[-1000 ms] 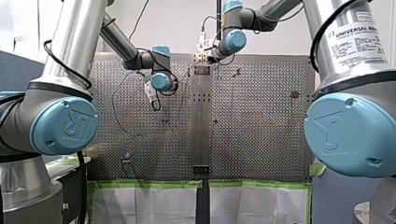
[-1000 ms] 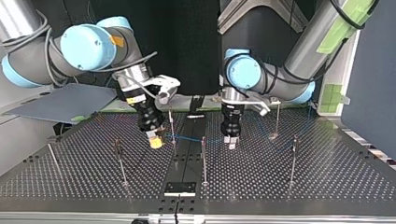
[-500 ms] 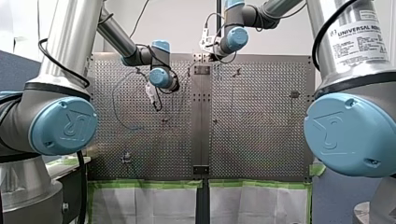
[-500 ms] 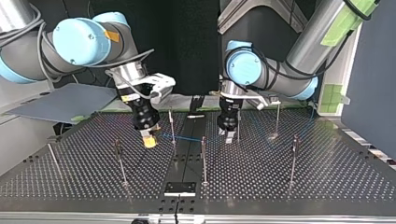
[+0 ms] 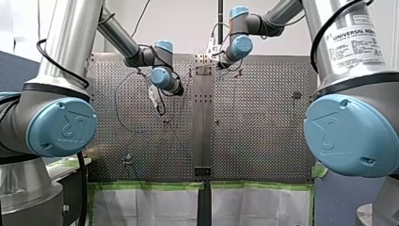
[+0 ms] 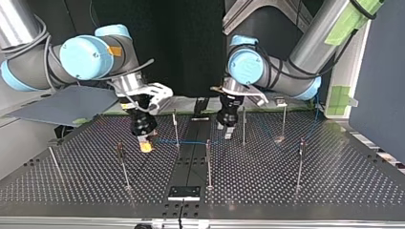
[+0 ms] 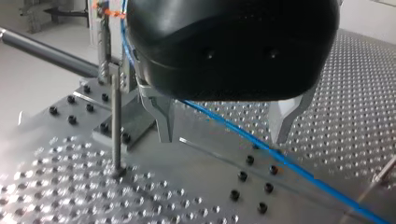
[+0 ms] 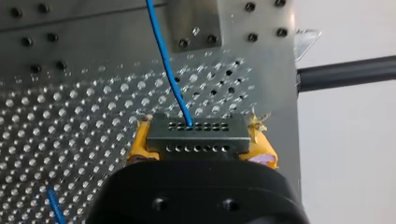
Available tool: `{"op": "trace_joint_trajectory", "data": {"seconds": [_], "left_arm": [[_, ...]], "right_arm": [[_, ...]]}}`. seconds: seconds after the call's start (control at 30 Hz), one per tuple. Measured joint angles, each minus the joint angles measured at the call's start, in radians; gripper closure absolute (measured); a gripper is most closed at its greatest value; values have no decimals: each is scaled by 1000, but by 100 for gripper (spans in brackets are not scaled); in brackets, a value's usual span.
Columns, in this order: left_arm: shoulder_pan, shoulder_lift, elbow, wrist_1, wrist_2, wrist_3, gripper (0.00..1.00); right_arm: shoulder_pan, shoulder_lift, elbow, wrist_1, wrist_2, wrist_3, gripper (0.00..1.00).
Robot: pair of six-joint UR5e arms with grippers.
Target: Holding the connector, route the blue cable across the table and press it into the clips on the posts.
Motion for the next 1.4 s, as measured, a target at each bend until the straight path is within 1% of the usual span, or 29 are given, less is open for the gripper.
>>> {"op": "trace_joint_trajectory", "data": {"seconds": [0.1, 0.33, 0.53, 0.63, 0.83, 1.1, 1.27, 1.4], "left_arm": [[-18, 4, -1, 1, -16, 5, 0], [-69, 11, -1, 23, -77, 7, 0], [-121, 14, -2, 33, -129, 8, 0], [-140, 16, -2, 35, -155, 7, 0], [-140, 17, -2, 56, -208, 0, 0], [-144, 20, -2, 57, -290, -6, 0], [-155, 26, -3, 49, -334, -3, 0], [-172, 40, -3, 39, -363, 13, 0]], "right_arm": [[-9, 6, 0, 0, 0, 0, 100], [-31, 11, 0, -1, -1, 0, 100], [-40, 12, 0, 0, -4, -1, 100], [-42, 12, 0, 0, -5, -2, 100], [-45, 12, 0, 0, -7, -2, 100], [-45, 13, 0, 1, -8, -4, 100], [-45, 13, 0, 1, -8, -5, 100], [-50, 14, 0, 4, -6, -5, 100]]}}
